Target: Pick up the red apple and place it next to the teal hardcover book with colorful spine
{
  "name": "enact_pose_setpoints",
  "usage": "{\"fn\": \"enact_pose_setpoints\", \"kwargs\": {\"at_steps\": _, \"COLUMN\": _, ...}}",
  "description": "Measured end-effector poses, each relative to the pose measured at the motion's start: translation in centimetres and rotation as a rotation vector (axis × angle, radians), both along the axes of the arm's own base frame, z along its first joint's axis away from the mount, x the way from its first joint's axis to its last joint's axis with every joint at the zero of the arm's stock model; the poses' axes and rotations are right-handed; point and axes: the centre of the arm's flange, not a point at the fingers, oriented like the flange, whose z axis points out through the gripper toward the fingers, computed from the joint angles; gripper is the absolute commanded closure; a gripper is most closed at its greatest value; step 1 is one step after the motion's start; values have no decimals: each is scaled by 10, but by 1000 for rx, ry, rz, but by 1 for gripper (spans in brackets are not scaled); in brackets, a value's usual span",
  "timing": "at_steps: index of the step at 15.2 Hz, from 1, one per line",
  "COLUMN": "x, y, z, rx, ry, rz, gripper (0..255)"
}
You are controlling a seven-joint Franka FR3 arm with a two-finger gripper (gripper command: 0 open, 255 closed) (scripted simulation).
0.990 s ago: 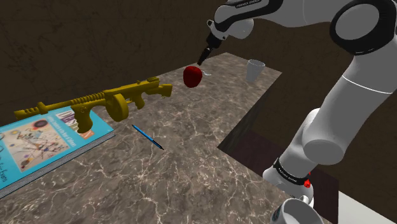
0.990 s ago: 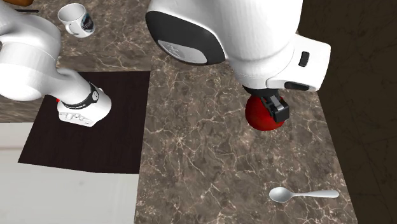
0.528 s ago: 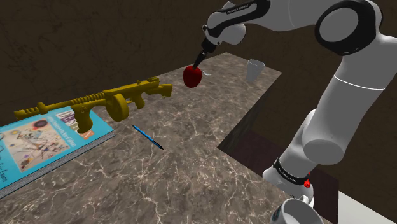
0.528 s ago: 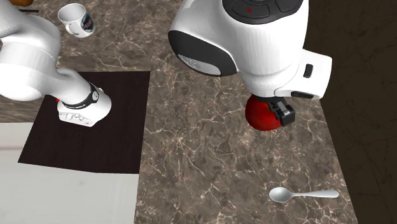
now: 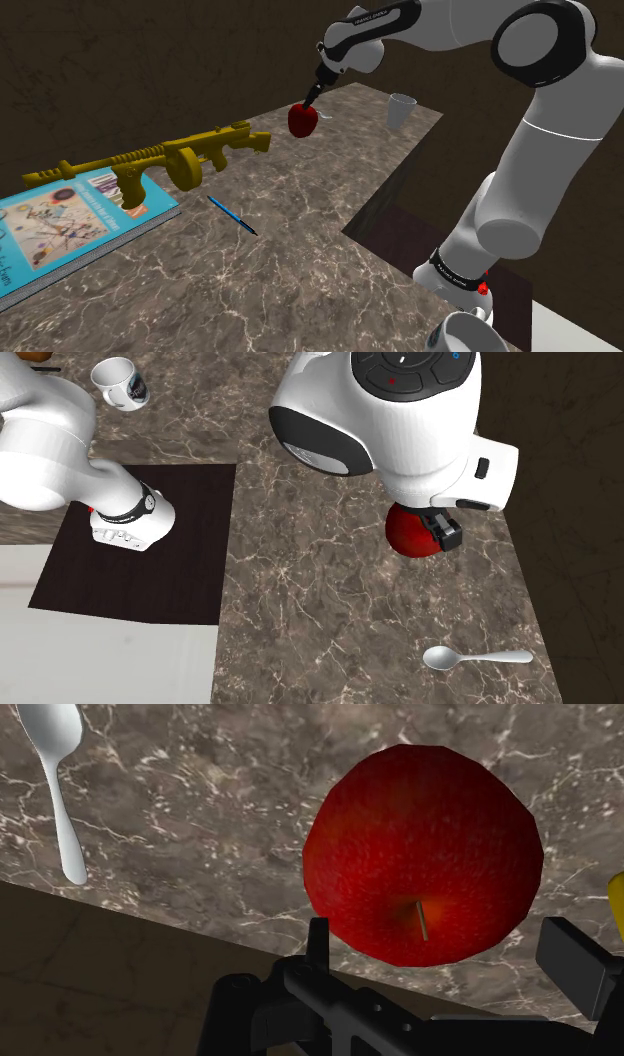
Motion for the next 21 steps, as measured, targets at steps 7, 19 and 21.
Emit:
{"fn": "enact_pose_setpoints", "kwargs": {"at_steps": 7, "x": 0, "y": -1, "z": 0, "rx": 0, "ry": -3, "rz": 0, "gripper": 255}}
{"fn": "enact_pose_setpoints", "kwargs": {"at_steps": 19, "x": 0, "y": 2, "z": 36, "rx": 0, "ry": 0, "rz": 0, "gripper": 255}}
{"fn": "enact_pose_setpoints", "kwargs": {"at_steps": 21, "x": 1, "y": 1, "z": 47, "rx": 0, "ry": 0, "rz": 0, "gripper": 255}}
